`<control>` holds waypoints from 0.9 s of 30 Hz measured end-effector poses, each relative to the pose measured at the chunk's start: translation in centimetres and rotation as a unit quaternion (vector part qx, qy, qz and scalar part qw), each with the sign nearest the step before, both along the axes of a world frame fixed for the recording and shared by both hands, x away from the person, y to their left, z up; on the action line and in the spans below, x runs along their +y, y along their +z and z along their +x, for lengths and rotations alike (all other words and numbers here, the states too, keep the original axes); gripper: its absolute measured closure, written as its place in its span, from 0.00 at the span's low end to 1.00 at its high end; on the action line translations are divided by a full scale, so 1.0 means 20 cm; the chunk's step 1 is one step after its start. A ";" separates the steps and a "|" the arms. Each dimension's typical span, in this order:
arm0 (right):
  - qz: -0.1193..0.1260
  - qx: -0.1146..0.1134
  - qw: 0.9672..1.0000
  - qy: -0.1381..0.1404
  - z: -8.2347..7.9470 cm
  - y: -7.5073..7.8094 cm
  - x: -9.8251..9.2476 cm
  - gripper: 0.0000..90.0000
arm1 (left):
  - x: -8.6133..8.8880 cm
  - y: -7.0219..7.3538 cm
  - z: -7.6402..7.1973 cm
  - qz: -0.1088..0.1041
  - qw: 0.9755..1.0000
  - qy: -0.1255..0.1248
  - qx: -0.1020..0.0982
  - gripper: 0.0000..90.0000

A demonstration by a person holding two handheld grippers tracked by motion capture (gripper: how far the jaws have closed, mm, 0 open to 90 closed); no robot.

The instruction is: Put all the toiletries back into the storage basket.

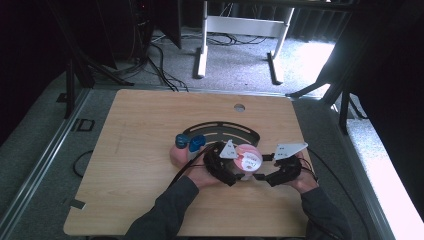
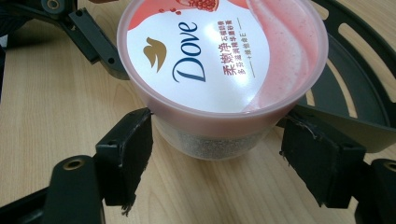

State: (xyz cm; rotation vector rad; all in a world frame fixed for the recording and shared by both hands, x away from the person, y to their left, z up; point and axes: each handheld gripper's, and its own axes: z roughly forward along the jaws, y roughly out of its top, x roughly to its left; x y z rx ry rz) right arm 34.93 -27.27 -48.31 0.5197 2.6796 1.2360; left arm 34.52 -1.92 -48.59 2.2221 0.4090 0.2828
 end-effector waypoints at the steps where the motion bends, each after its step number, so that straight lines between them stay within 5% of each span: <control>1: -0.001 -0.001 1.000 0.000 0.00 0.00 0.00 0.28 | 0.00 0.00 0.00 0.000 1.000 0.000 0.000 0.12; 27: -0.001 0.002 1.000 -0.008 0.11 0.04 -0.05 0.28 | -0.08 0.04 0.07 -0.001 0.999 0.034 -0.016 0.12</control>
